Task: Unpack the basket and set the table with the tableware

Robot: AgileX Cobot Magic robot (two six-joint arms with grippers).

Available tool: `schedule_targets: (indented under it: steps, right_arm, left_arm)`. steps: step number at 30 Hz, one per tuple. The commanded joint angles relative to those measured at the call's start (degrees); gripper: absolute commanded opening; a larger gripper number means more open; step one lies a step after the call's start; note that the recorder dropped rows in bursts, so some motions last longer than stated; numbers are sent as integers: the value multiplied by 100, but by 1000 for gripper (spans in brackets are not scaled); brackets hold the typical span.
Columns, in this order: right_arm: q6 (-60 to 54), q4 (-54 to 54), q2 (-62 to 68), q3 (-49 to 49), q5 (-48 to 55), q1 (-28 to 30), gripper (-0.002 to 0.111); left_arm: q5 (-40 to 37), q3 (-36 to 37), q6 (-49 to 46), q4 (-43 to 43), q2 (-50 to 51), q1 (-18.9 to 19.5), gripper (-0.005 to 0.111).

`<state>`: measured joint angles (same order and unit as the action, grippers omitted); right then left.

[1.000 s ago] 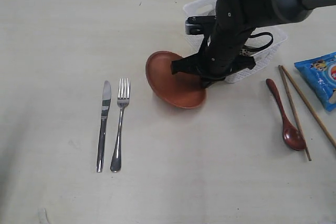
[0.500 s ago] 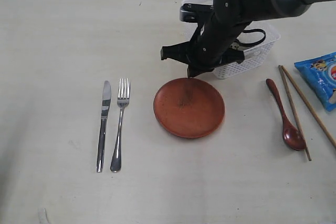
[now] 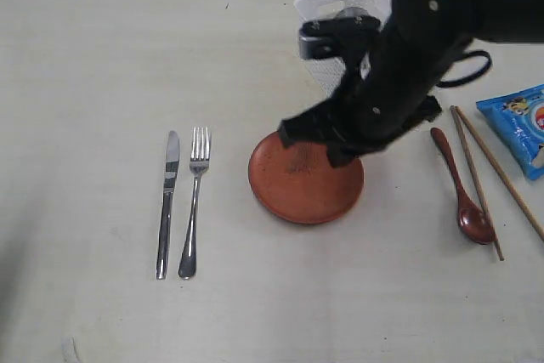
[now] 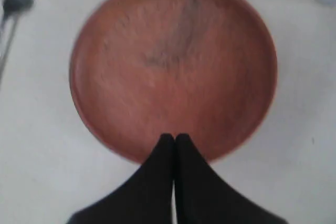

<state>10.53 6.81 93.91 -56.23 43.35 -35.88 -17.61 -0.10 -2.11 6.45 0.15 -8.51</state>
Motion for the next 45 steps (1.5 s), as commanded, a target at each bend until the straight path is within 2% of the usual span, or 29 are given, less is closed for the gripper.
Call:
schedule_targets:
  steps: [1,5,9,20,35,40,45]
  right_arm:
    - [-114,318,-713,1003,73,-315,0]
    - [-102,171,-674,1445,-35,-701,0]
    - [-92,-9,-94,1380,-425,-702,0]
    - [-71,-434,1520,-92,-476,-691,0]
    - [496,-1138,2540,-2302,49,-691,0]
    - [298,-1072,2417,-2593,561,-716,0]
    - [272,-1165,1880,-2593,602,-688,0]
  left_arm:
    - [45,10,20,-68,-15,31,0]
    - [45,10,20,-68,-15,31,0]
    - [45,10,20,-68,-15,31,0]
    - [45,10,20,-68,-15,31,0]
    - [45,10,20,-68,-15,31,0]
    - [45,10,20,-68,-15,31,0]
    - [45,10,20,-68,-15,31,0]
